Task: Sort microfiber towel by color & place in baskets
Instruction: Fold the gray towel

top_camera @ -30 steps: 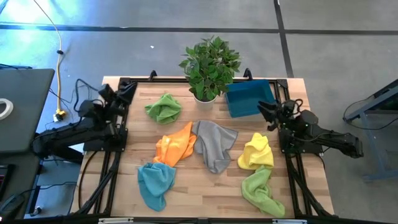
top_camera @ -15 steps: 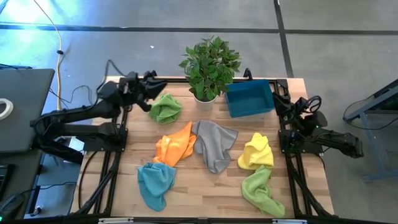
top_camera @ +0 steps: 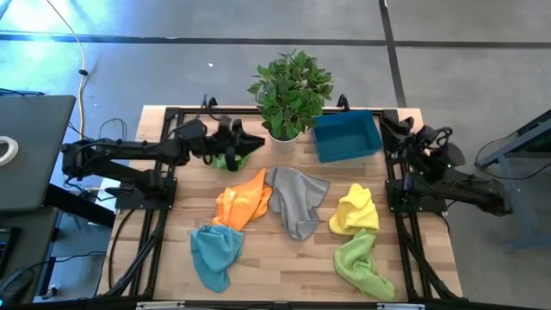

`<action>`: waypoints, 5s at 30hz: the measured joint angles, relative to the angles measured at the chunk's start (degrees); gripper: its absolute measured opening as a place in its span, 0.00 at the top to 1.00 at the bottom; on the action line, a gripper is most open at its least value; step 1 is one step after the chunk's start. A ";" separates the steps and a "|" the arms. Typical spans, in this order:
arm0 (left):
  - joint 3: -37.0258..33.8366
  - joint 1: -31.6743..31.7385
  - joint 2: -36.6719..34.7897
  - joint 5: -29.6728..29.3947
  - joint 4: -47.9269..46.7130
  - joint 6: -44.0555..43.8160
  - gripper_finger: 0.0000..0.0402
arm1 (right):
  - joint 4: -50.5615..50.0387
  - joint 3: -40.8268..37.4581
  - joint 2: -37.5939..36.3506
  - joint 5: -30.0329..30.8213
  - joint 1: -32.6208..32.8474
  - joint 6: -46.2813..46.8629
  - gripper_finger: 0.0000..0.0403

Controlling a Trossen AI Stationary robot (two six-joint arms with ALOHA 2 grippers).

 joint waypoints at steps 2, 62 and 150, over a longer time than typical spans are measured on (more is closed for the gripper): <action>0.00 -0.46 0.94 -0.03 -2.25 -0.02 0.86 | -6.62 4.46 3.49 2.01 0.00 0.25 0.68; 18.18 -28.29 24.86 -18.64 -63.62 -3.08 0.86 | -70.63 42.90 58.85 -13.22 16.74 28.06 0.68; 34.89 -57.04 25.52 -7.87 -89.18 -50.07 0.86 | -111.09 41.62 83.90 -16.31 39.13 36.09 0.68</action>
